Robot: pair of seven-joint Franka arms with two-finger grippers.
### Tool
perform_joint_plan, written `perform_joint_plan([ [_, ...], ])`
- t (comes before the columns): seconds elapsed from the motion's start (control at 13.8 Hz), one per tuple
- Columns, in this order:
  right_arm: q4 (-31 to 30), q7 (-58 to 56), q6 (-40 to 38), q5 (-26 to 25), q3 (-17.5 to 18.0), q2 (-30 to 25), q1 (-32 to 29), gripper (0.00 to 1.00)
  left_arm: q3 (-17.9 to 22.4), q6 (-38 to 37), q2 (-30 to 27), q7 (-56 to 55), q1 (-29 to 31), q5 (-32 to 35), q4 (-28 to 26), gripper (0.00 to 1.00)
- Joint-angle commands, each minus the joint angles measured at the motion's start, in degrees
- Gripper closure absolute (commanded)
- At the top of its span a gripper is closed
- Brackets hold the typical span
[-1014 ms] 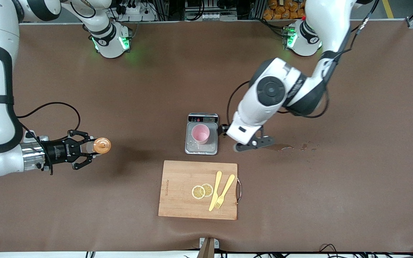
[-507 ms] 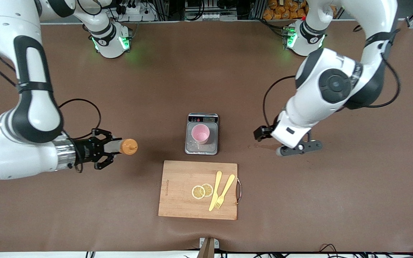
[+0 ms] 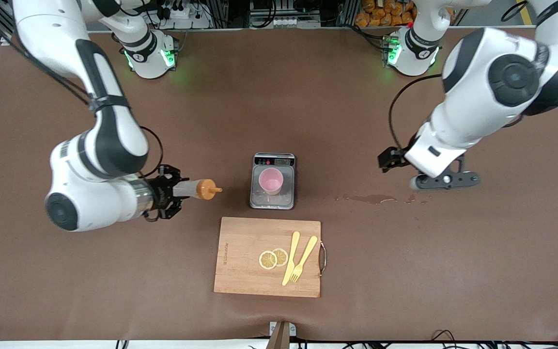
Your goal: Add sauce to pink cup with both arms
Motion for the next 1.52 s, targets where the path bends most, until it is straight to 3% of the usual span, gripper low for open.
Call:
perform_joint_plan([
  [0.0,0.54,4.17,-0.67,-2.97,-0.32,-0.93,2.72,0.53,0.83,-2.79,-5.19,6.97,2.20,0.98,-3.74,0.00],
  [0.65,0.45,10.85,-0.67,-12.02,-0.24,-0.32,9.75,0.56,10.24,-14.13,-12.49,21.65,-0.43,2.12,-3.30,0.00],
  [1.01,0.10,11.12,-0.67,-16.32,-0.24,-0.05,11.78,0.56,10.77,-16.34,-12.76,23.43,-0.70,4.41,-1.37,0.00],
  [1.45,-0.07,11.91,-1.11,-25.54,-0.24,1.00,14.23,0.56,11.31,-16.25,-12.58,19.30,0.01,0.98,0.22,0.00],
])
